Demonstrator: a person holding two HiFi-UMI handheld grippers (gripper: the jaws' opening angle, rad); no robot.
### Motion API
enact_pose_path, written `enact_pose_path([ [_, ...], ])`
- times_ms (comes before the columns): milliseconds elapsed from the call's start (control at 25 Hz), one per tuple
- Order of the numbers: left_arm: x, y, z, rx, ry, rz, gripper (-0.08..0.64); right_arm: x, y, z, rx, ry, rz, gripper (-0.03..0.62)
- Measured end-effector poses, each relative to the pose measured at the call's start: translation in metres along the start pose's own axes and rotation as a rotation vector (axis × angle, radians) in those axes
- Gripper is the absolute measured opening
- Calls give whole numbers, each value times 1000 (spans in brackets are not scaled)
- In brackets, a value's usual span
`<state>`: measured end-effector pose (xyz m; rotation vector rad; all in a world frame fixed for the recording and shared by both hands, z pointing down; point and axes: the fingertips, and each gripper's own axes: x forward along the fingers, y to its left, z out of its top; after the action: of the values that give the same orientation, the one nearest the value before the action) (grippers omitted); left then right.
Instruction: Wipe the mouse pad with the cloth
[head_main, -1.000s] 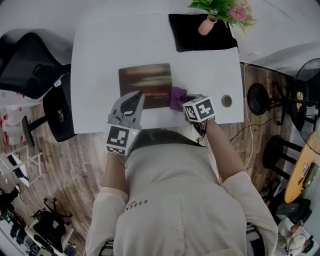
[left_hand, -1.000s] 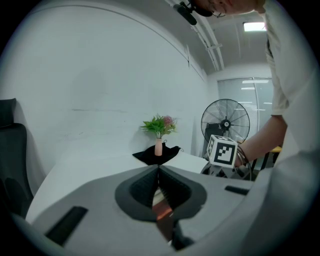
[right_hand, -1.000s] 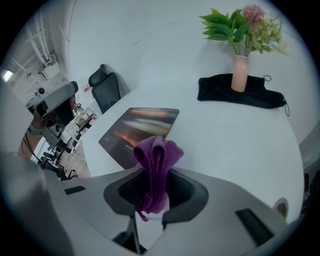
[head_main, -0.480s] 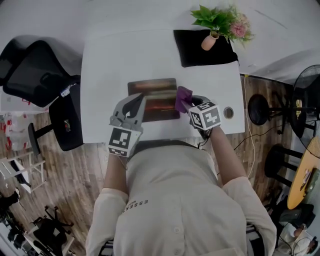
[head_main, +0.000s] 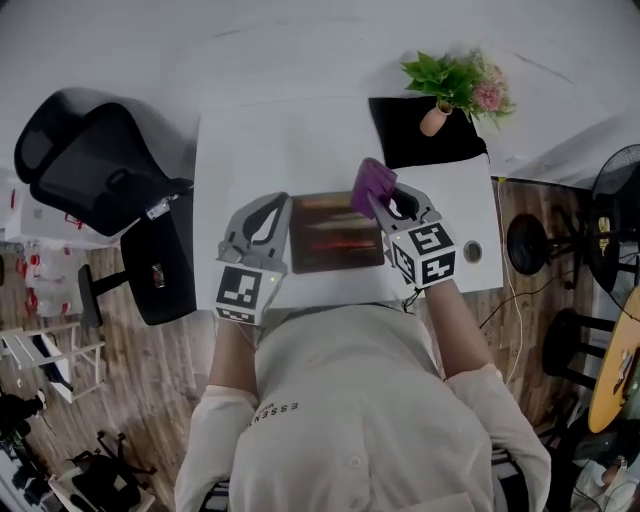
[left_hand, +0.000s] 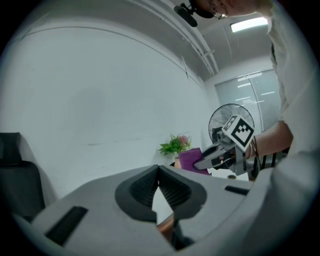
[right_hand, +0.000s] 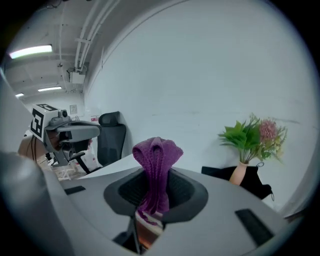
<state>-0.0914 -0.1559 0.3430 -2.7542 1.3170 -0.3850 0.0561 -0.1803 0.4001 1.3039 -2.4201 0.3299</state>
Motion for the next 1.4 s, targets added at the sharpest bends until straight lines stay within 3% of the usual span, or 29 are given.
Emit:
enact_pose_path([
  [280, -15, 23, 33, 39, -63, 21, 2, -23, 6, 64, -25, -246, -69, 98],
  [440, -22, 33, 39, 25, -78, 54, 2, -34, 12, 80, -39, -313, -81, 97],
  [760, -24, 32, 36, -13, -84, 60, 2, -38, 15, 74, -43, -311, -98, 91],
  [1400, -19, 20, 37, -13, -68, 29, 2, -44, 17, 63, -56, -282, -113, 87],
])
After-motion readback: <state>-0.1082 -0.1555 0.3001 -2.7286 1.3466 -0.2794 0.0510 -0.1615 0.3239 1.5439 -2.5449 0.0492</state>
